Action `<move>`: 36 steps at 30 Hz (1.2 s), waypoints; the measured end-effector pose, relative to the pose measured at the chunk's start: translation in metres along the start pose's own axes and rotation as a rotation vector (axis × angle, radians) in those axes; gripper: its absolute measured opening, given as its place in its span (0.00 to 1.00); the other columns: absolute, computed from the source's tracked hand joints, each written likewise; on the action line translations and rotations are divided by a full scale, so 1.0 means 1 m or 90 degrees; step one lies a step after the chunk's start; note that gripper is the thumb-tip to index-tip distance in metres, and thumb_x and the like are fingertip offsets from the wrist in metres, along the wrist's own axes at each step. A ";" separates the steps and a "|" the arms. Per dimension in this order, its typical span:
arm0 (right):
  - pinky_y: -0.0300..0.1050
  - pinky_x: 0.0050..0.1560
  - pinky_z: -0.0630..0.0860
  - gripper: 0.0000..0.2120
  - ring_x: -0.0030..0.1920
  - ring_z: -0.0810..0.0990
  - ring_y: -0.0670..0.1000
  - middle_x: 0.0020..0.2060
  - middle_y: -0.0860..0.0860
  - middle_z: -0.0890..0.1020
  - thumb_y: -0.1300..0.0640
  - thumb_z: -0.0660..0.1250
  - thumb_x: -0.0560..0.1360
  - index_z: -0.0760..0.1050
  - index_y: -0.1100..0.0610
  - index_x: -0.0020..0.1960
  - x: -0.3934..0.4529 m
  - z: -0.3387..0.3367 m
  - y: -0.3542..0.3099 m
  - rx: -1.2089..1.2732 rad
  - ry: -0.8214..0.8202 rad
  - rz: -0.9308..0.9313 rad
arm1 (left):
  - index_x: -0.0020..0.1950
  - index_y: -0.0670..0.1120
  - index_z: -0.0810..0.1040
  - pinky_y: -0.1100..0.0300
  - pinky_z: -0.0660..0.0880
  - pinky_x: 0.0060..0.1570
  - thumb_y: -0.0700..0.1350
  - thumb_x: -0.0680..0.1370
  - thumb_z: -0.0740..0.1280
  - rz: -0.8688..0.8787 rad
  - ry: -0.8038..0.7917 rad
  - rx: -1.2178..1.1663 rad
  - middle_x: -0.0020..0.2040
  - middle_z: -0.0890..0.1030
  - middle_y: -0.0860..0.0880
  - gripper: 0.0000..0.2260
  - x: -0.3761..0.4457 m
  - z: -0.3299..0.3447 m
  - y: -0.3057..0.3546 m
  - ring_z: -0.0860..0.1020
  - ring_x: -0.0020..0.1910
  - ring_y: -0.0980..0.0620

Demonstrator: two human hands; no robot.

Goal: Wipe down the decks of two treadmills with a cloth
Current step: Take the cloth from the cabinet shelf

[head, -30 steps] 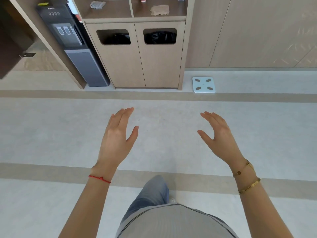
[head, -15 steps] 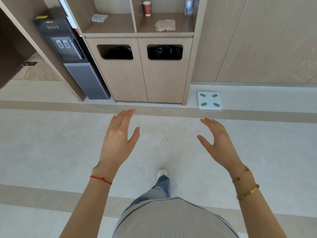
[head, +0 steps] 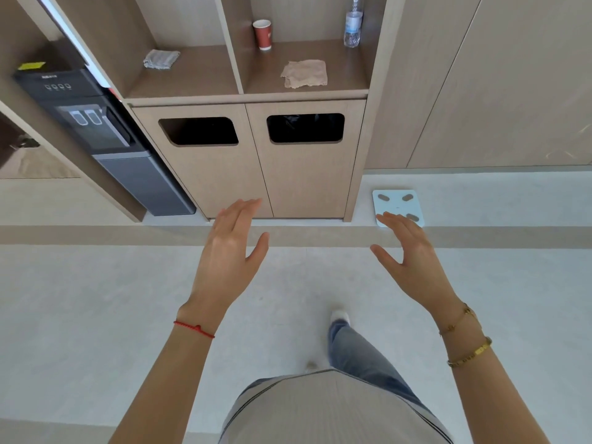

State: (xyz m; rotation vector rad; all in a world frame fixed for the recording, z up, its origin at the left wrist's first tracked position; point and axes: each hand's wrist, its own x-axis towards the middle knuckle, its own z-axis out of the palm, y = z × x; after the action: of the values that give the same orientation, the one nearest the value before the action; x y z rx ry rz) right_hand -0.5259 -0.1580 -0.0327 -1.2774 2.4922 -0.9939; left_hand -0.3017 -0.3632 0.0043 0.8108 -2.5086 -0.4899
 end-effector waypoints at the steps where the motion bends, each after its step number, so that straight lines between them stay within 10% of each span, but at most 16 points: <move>1: 0.58 0.72 0.66 0.24 0.72 0.67 0.55 0.70 0.53 0.72 0.53 0.68 0.77 0.69 0.56 0.72 0.014 0.003 0.005 -0.002 -0.003 0.010 | 0.74 0.44 0.69 0.45 0.66 0.72 0.44 0.81 0.65 -0.003 -0.005 0.000 0.70 0.72 0.46 0.21 0.013 0.006 -0.005 0.68 0.73 0.46; 31: 0.41 0.67 0.64 0.22 0.66 0.72 0.54 0.65 0.54 0.76 0.55 0.68 0.77 0.70 0.58 0.70 0.537 0.041 0.094 -0.023 -0.088 -0.017 | 0.69 0.39 0.73 0.43 0.71 0.66 0.40 0.78 0.69 -0.057 0.023 0.023 0.65 0.76 0.42 0.20 0.497 0.147 -0.132 0.73 0.66 0.41; 36: 0.44 0.65 0.65 0.23 0.66 0.70 0.55 0.65 0.54 0.74 0.51 0.66 0.78 0.70 0.57 0.71 0.627 0.070 0.089 -0.032 -0.075 0.052 | 0.71 0.39 0.72 0.44 0.59 0.75 0.40 0.79 0.67 -0.061 -0.009 0.043 0.67 0.75 0.42 0.20 0.567 0.176 -0.183 0.69 0.71 0.42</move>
State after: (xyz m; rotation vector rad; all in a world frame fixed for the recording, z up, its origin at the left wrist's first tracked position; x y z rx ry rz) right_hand -0.9424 -0.6402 -0.0522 -1.2000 2.4723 -0.8182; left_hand -0.7195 -0.8198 -0.0497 0.9597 -2.5199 -0.4448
